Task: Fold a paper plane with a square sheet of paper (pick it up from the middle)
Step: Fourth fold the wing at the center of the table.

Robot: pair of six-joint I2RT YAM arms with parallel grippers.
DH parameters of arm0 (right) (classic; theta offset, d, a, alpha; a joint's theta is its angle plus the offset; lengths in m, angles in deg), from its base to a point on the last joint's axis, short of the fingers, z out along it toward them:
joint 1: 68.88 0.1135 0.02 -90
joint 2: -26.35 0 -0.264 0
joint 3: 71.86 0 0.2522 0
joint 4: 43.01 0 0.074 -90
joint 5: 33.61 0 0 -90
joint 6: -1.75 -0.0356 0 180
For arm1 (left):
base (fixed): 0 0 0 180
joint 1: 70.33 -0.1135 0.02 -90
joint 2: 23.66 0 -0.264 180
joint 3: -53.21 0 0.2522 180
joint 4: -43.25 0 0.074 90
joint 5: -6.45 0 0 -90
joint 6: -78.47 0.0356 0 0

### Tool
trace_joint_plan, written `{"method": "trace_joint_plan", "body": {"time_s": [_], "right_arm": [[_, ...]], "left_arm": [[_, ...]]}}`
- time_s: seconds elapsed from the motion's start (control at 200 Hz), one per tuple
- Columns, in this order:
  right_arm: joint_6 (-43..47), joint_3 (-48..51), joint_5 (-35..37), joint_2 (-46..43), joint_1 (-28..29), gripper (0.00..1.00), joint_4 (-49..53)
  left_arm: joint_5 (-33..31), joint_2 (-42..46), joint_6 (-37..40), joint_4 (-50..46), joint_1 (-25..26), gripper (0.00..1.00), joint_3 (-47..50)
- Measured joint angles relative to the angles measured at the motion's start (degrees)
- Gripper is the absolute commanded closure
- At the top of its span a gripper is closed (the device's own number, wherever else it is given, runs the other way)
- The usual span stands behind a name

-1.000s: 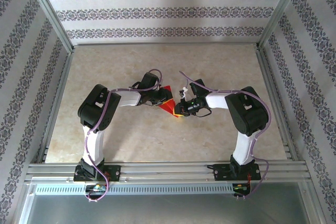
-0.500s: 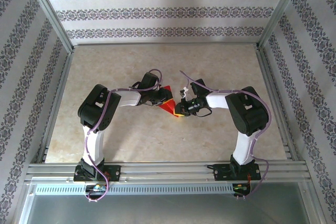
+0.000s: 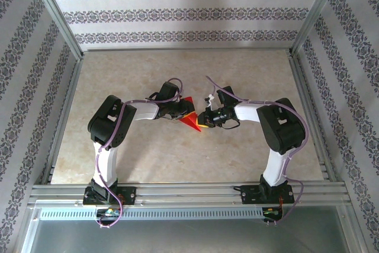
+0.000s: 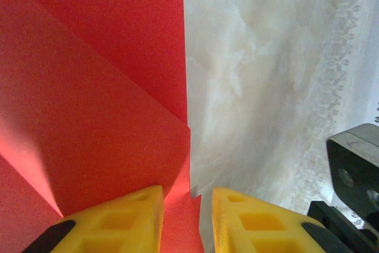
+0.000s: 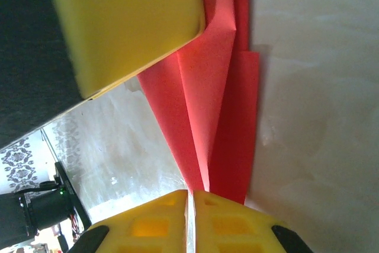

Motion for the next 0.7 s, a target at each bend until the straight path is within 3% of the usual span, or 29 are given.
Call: {"method": "trace_joint_plan", "body": {"time_s": [0.7], "right_arm": [[1.4,-1.6,1.9,2.5,0.8,0.89,3.3]], "left_arm": [[0.3,0.0,0.1,-1.8,0.0,0.71,-1.3]]}}
